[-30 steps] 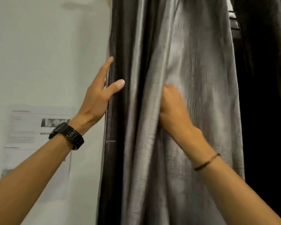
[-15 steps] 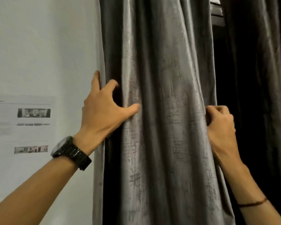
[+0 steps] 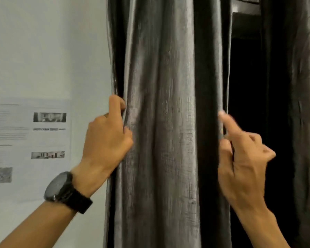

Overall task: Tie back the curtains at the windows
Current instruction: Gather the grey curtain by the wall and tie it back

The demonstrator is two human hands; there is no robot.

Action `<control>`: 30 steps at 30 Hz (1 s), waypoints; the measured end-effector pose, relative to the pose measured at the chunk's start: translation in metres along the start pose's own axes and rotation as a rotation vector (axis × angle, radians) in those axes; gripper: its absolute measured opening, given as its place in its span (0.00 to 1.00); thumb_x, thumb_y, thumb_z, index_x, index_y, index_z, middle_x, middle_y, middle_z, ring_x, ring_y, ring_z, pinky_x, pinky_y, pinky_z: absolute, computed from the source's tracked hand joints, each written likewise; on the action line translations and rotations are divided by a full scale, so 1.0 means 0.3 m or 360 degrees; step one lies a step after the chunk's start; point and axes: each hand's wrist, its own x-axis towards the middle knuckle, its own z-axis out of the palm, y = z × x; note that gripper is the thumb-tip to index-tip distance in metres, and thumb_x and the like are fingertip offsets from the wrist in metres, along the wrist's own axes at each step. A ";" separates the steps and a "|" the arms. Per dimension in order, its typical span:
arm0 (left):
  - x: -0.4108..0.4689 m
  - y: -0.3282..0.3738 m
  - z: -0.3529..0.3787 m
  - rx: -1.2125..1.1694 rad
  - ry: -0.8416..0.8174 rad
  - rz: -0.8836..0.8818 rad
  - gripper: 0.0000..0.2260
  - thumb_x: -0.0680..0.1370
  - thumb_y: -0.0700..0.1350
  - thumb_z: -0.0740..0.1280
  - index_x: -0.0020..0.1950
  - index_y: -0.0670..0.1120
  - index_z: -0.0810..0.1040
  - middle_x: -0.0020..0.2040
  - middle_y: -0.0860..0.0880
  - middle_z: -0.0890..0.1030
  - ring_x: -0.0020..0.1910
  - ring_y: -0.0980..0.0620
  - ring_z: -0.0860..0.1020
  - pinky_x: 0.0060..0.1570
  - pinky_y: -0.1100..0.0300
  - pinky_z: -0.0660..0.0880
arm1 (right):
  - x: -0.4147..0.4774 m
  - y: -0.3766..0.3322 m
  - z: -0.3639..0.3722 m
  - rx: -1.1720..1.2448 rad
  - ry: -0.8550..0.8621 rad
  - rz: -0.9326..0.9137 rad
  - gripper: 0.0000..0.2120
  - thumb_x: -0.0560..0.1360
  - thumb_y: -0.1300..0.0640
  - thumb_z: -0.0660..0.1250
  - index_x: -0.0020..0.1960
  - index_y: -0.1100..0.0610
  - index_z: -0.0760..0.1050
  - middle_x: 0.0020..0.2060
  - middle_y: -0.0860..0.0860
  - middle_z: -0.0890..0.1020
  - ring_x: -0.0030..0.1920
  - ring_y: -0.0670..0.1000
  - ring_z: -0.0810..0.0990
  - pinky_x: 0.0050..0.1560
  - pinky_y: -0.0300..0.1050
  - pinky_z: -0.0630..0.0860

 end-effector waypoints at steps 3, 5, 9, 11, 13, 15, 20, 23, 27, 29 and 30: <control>-0.016 0.005 0.001 0.0183 -0.0034 0.0236 0.30 0.73 0.32 0.68 0.71 0.54 0.66 0.36 0.47 0.71 0.29 0.43 0.71 0.33 0.49 0.71 | -0.032 -0.089 0.005 0.0091 -0.0323 0.0100 0.27 0.79 0.30 0.50 0.65 0.42 0.78 0.47 0.41 0.76 0.54 0.49 0.72 0.56 0.61 0.66; -0.004 0.004 0.011 0.0304 -0.0132 0.0258 0.25 0.74 0.34 0.68 0.69 0.52 0.73 0.43 0.43 0.73 0.33 0.37 0.75 0.35 0.46 0.78 | -0.037 -0.113 0.058 -0.0112 -0.0524 0.0189 0.37 0.72 0.20 0.49 0.62 0.44 0.78 0.49 0.40 0.75 0.56 0.49 0.72 0.55 0.59 0.67; -0.006 0.038 0.021 0.0166 -0.0191 0.0114 0.13 0.75 0.43 0.65 0.58 0.47 0.84 0.50 0.44 0.78 0.42 0.37 0.81 0.45 0.46 0.80 | -0.039 -0.085 0.186 -0.0277 -0.0515 0.0240 0.14 0.75 0.41 0.68 0.51 0.51 0.79 0.44 0.45 0.75 0.48 0.54 0.77 0.47 0.53 0.70; -0.015 0.091 0.025 0.0109 -0.0172 -0.0046 0.20 0.75 0.59 0.62 0.60 0.51 0.84 0.52 0.47 0.81 0.48 0.40 0.82 0.48 0.49 0.80 | -0.056 -0.077 0.234 -0.0212 -0.0437 0.0171 0.07 0.74 0.54 0.72 0.48 0.55 0.78 0.43 0.50 0.76 0.43 0.57 0.78 0.41 0.52 0.72; -0.021 0.149 0.044 0.0175 -0.0263 -0.0155 0.36 0.70 0.77 0.56 0.64 0.54 0.82 0.55 0.49 0.82 0.54 0.44 0.81 0.51 0.48 0.80 | -0.081 -0.099 0.260 -0.0170 -0.0451 0.0082 0.07 0.72 0.58 0.71 0.49 0.57 0.77 0.43 0.51 0.76 0.41 0.58 0.77 0.37 0.50 0.71; -0.019 0.191 0.077 0.0250 -0.0336 -0.0169 0.42 0.66 0.83 0.57 0.62 0.52 0.81 0.54 0.50 0.81 0.54 0.45 0.80 0.50 0.47 0.80 | -0.095 -0.126 0.269 -0.0106 -0.0581 -0.0033 0.08 0.71 0.57 0.71 0.49 0.58 0.78 0.44 0.52 0.77 0.43 0.58 0.77 0.38 0.51 0.73; 0.028 0.174 0.157 0.0156 -0.0127 -0.0077 0.15 0.72 0.57 0.71 0.37 0.47 0.73 0.38 0.51 0.72 0.39 0.44 0.76 0.36 0.53 0.72 | -0.038 -0.055 0.127 0.0364 -0.0699 -0.0161 0.22 0.72 0.41 0.67 0.63 0.48 0.79 0.64 0.43 0.77 0.67 0.47 0.72 0.64 0.55 0.70; 0.041 0.140 0.177 0.0085 -0.0082 0.0023 0.14 0.72 0.50 0.72 0.34 0.46 0.69 0.33 0.52 0.67 0.38 0.45 0.71 0.36 0.53 0.70 | 0.081 0.045 0.046 0.0148 0.0007 0.0194 0.33 0.70 0.36 0.67 0.71 0.50 0.73 0.72 0.52 0.70 0.73 0.56 0.66 0.69 0.57 0.63; 0.038 0.119 0.196 -0.0276 -0.0051 0.0009 0.15 0.71 0.44 0.76 0.47 0.49 0.70 0.41 0.52 0.72 0.45 0.48 0.71 0.41 0.62 0.65 | 0.242 0.136 0.053 0.0203 -0.0202 0.0788 0.47 0.68 0.39 0.77 0.80 0.49 0.59 0.72 0.51 0.70 0.68 0.55 0.73 0.68 0.62 0.72; 0.044 0.107 0.194 -0.0600 -0.0021 -0.0092 0.26 0.69 0.41 0.78 0.58 0.51 0.66 0.52 0.51 0.74 0.51 0.48 0.74 0.47 0.66 0.70 | 0.260 0.137 0.083 0.0490 -0.0439 0.0789 0.40 0.70 0.49 0.79 0.77 0.49 0.65 0.61 0.42 0.77 0.57 0.41 0.79 0.64 0.51 0.78; 0.052 0.105 0.190 -0.0716 0.0022 -0.0116 0.32 0.68 0.40 0.79 0.63 0.52 0.64 0.58 0.49 0.74 0.54 0.47 0.75 0.52 0.63 0.75 | 0.260 0.125 0.102 0.0504 -0.0496 0.0693 0.34 0.72 0.54 0.78 0.74 0.49 0.68 0.56 0.39 0.79 0.53 0.37 0.79 0.62 0.47 0.78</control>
